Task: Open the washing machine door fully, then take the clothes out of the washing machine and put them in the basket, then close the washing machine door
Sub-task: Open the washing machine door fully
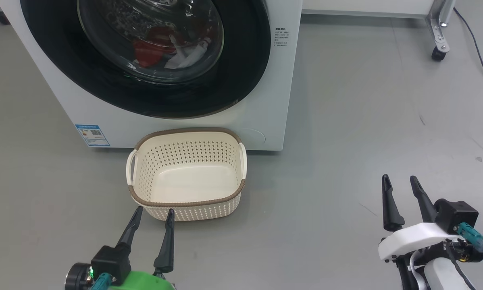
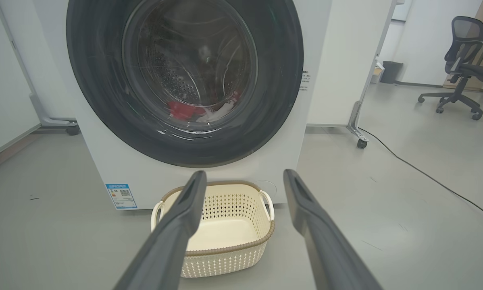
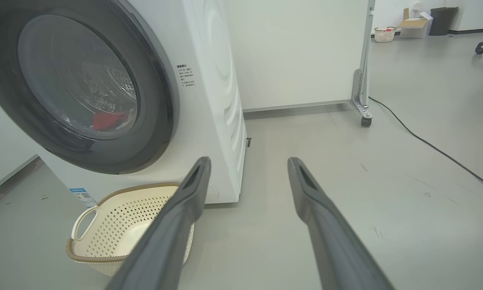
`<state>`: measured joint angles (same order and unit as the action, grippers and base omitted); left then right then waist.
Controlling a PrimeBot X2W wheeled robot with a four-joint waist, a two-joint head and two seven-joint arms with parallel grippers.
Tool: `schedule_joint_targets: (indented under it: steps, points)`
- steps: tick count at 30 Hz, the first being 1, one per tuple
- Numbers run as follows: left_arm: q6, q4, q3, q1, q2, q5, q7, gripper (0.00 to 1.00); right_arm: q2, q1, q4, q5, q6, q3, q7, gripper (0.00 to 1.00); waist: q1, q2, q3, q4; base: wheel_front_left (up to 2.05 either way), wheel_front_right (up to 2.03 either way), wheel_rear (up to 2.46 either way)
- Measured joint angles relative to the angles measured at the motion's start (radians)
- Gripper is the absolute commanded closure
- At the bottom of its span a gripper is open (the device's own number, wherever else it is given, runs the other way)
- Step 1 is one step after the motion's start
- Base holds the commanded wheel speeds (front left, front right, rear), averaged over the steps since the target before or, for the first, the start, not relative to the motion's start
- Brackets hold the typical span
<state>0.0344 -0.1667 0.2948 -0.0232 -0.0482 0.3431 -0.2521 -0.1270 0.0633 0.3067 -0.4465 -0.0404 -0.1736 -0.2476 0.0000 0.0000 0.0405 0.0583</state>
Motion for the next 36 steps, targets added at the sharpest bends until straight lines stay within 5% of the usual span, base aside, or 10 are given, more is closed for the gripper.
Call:
schedule_joint_targets:
  steps: [1, 13, 21, 30, 36]
  points:
    - [0.000, 0.003, 0.001, 0.000, 0.000, 0.000, 0.000, 0.00, 0.000, 0.002, -0.004, 0.000, -0.002, 0.004, 0.000, 0.99, 0.0000, 0.0000, 0.004, 0.002, 0.00, 0.00, 0.00]
    - [0.005, 0.029, 0.054, 0.038, 0.000, 0.000, 0.000, 0.00, 0.002, 0.083, -0.041, -0.148, -0.038, 0.118, 0.000, 1.00, 0.0000, 0.0000, 0.079, 0.032, 0.00, 0.00, 0.00]
    - [0.010, 0.051, 0.108, 0.085, 0.000, 0.006, 0.000, 0.00, -0.001, 0.193, -0.055, -0.384, -0.051, 0.270, 0.059, 1.00, 0.0000, 0.0000, 0.145, 0.076, 0.00, 0.00, 0.00]
    - [0.022, 0.079, 0.160, 0.125, 0.001, 0.029, 0.000, 0.00, -0.014, 0.355, -0.083, -0.636, -0.046, 0.393, 0.213, 1.00, 0.0000, 0.0000, 0.229, 0.141, 0.00, 0.00, 0.00]
    - [0.032, 0.096, 0.199, 0.162, 0.001, 0.036, 0.000, 0.00, -0.086, 0.461, -0.113, -0.702, -0.018, 0.432, 0.304, 1.00, 0.0000, 0.0000, 0.295, 0.183, 0.00, 0.00, 0.00]
